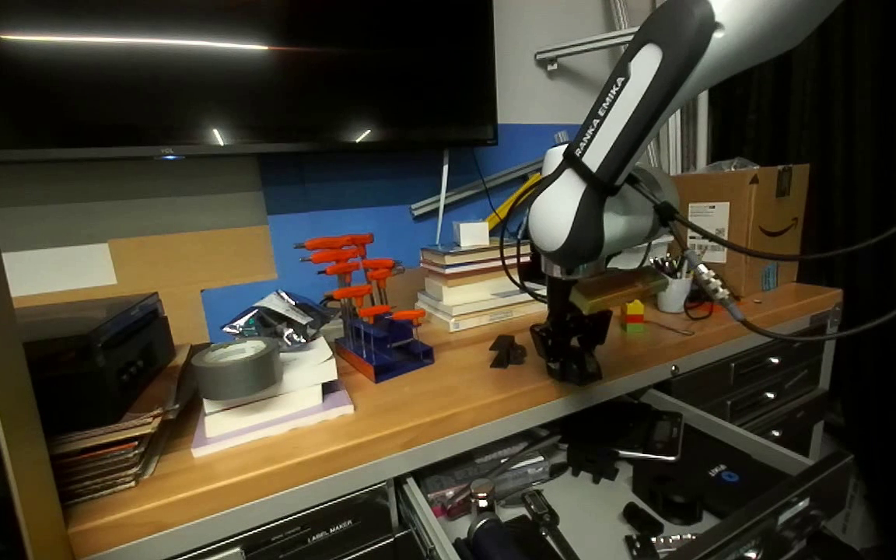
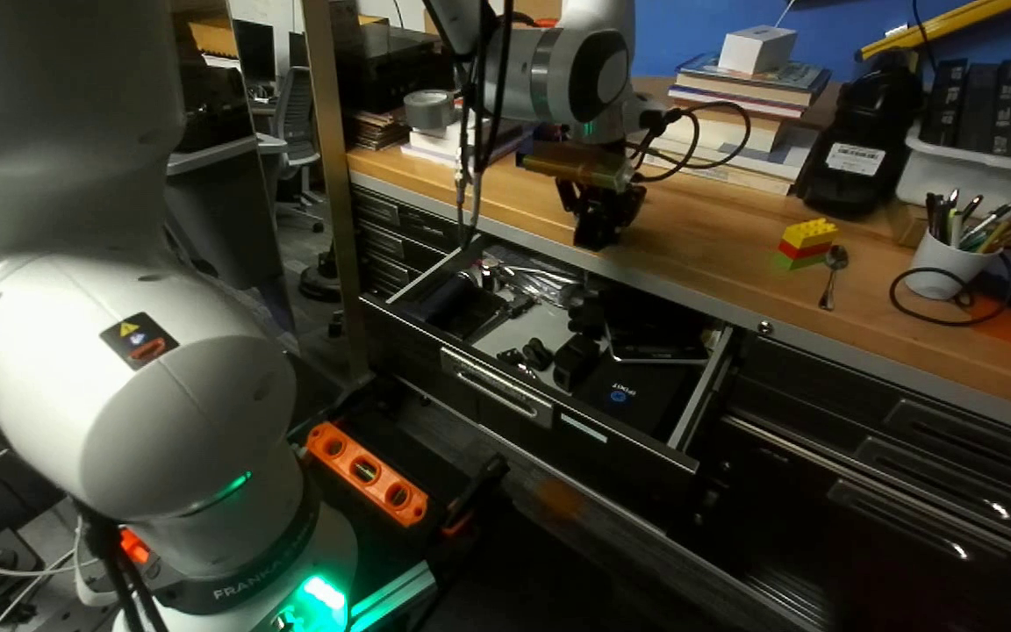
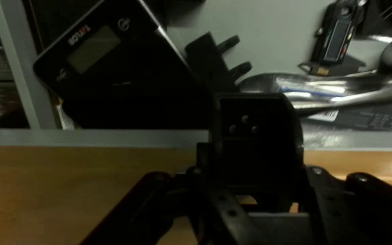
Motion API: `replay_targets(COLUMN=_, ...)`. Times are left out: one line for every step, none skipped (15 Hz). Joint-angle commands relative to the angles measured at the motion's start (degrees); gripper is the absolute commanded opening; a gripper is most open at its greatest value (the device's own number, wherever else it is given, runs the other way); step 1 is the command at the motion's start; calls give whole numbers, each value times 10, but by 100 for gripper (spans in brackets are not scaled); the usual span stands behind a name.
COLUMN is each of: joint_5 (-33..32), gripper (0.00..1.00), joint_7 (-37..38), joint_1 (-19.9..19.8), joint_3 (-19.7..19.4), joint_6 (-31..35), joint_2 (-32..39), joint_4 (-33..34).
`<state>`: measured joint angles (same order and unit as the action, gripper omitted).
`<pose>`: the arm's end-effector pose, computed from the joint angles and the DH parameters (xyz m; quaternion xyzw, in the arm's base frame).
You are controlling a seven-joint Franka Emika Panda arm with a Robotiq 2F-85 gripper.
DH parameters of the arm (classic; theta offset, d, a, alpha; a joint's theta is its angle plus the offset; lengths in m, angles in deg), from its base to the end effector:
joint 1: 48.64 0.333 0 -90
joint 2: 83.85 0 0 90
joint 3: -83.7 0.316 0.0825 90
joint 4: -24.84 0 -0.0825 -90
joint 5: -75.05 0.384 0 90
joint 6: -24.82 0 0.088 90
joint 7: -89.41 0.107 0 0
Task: Put the three black objects in the open drawer then close the drawer
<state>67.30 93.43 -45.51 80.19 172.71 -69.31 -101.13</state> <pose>0.5680 -0.0011 0.2796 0.9967 0.0180 0.0655 0.0451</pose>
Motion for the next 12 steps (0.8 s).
replay_targets(joint_5=-6, gripper=26, joint_7=29, joint_1=12, joint_3=17, joint_6=7, joint_2=-109, joint_4=-128)
replay_targets(joint_5=1, gripper=26, joint_7=32, joint_1=14, joint_3=26, joint_6=13, joint_2=-123, joint_4=-151)
replay_targets(joint_5=-1, gripper=26, joint_7=43, joint_1=15, joint_3=31, joint_6=17, joint_2=-134, joint_4=-170)
replay_targets(joint_5=-5, gripper=26, joint_7=61, joint_1=18, joint_3=38, joint_6=29, joint_2=-139, joint_4=-187)
replay_targets(joint_5=1, gripper=26, joint_7=72, joint_1=19, joint_3=46, joint_6=41, joint_2=-143, joint_4=-203)
replay_targets(joint_5=-4, gripper=26, joint_7=90, joint_1=20, joint_3=52, joint_6=58, joint_2=-141, joint_4=-213)
replay_targets(joint_5=1, gripper=26, joint_7=97, joint_1=21, joint_3=58, joint_6=72, joint_2=-139, joint_4=-222)
replay_targets(joint_5=1, gripper=26, joint_7=111, joint_1=22, joint_3=62, joint_6=96, joint_2=-127, joint_4=-226)
replay_targets(joint_5=-4, gripper=26, joint_7=123, joint_1=23, joint_3=65, joint_6=113, joint_2=-119, joint_4=-230)
replay_targets(joint_5=-4, gripper=26, joint_7=133, joint_1=26, joint_3=67, joint_6=134, joint_2=-105, joint_4=-230)
replay_targets(joint_5=-6, gripper=26, joint_7=142, joint_1=29, joint_3=68, joint_6=150, joint_2=-93, joint_4=-230)
replay_targets(joint_5=-8, gripper=26, joint_7=149, joint_1=32, joint_3=67, joint_6=167, joint_2=-77, joint_4=-228)
